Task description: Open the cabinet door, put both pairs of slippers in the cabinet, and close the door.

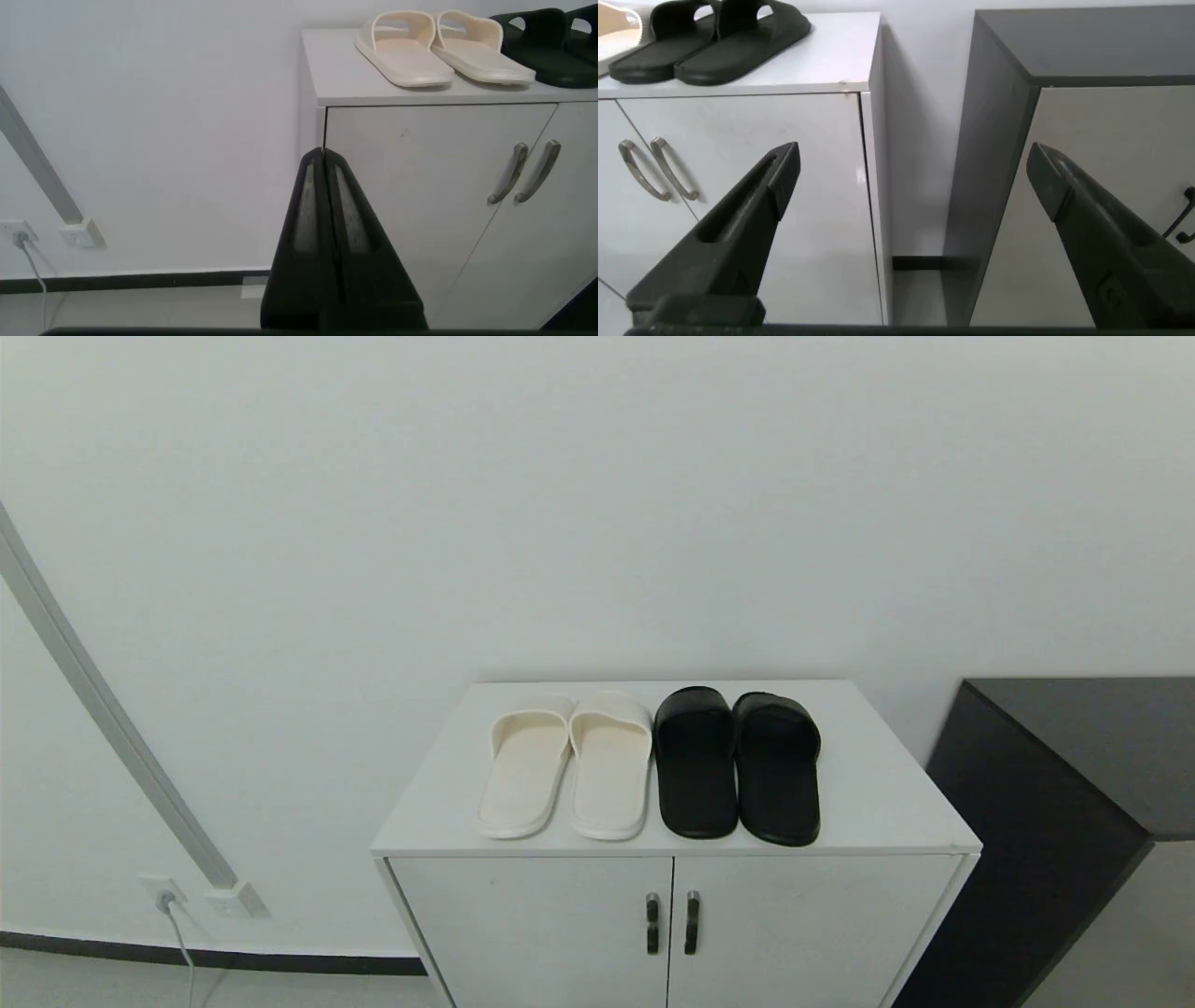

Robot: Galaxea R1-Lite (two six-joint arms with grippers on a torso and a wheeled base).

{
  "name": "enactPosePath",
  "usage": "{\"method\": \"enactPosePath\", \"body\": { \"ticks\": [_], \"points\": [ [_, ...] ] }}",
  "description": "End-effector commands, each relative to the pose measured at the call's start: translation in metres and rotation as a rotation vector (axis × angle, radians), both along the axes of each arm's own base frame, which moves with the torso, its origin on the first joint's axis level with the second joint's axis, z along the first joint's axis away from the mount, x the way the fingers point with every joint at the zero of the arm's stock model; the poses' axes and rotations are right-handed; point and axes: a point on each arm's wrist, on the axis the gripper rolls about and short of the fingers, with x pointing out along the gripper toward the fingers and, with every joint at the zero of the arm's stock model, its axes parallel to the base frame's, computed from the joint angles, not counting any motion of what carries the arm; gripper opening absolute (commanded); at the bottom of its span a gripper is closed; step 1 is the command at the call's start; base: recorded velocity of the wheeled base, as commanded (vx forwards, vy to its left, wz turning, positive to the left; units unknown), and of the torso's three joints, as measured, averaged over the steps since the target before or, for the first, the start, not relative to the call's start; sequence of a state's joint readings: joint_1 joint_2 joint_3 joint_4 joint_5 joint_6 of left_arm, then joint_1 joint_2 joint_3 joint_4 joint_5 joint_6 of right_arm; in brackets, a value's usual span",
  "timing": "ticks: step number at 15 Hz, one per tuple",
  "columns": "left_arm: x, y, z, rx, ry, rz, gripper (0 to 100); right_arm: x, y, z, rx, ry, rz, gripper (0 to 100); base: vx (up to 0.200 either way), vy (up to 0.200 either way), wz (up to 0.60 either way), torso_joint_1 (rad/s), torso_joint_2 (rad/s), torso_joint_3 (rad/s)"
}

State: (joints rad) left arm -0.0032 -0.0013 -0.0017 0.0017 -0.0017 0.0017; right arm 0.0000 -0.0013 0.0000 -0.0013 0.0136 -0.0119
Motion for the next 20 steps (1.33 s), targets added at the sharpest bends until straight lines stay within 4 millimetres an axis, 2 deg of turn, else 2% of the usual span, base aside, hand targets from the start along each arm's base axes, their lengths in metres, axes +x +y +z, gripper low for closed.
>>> {"method": "enactPosePath", "body": {
  "ticks": [1,8,9,10,11,12,14,15,17,20],
  "points": [
    [0.0,0.0,0.0,0.0,0.001,0.0,0,0.0,0.0,0.0,0.0,0.001,0.0,100,0.0,0.0,0.0,0.0,0.0,0.0],
    [0.0,0.0,0.0,-0.002,0.001,0.0,0,0.0,0.0,0.0,0.0,-0.001,0.0,100,0.0,0.0,0.0,0.0,0.0,0.0],
    [0.0,0.0,0.0,-0.002,0.001,0.0,0,-0.003,0.0,0.017,-0.025,-0.056,-0.005,100,0.0,0.0,0.0,0.0,0.0,0.0],
    [0.0,0.0,0.0,-0.002,0.001,0.0,0,-0.012,-0.001,0.084,0.07,-0.153,0.018,100,0.0,0.0,0.0,0.0,0.0,0.0],
    [0.0,0.0,0.0,0.0,0.001,0.0,0,-0.012,-0.001,0.104,0.119,-0.084,0.038,100,0.0,0.0,0.0,0.0,0.0,0.0],
    [0.0,0.0,0.0,0.004,0.001,0.0,0,-0.003,0.001,0.1,0.037,0.028,0.092,100,0.0,0.0,0.0,0.0,0.0,0.0],
    [0.0,0.0,0.0,-0.003,0.001,0.0,0,0.018,0.003,0.093,0.02,0.139,0.157,100,0.0,0.0,0.0,0.0,0.0,0.0],
    [0.0,0.0,0.0,-0.002,0.001,0.0,0,0.044,0.005,0.098,0.057,0.2,0.215,100,0.0,0.0,0.0,0.0,0.0,0.0],
    [0.0,0.0,0.0,-0.002,0.001,0.0,0,0.076,0.01,0.101,0.089,0.271,0.295,100,0.0,0.0,0.0,0.0,0.0,0.0],
    [0.0,0.0,0.0,0.0,0.001,0.0,0,0.11,0.028,0.101,0.068,0.295,0.36,100,0.0,0.0,0.0,0.0,0.0,0.0]
  ]
}}
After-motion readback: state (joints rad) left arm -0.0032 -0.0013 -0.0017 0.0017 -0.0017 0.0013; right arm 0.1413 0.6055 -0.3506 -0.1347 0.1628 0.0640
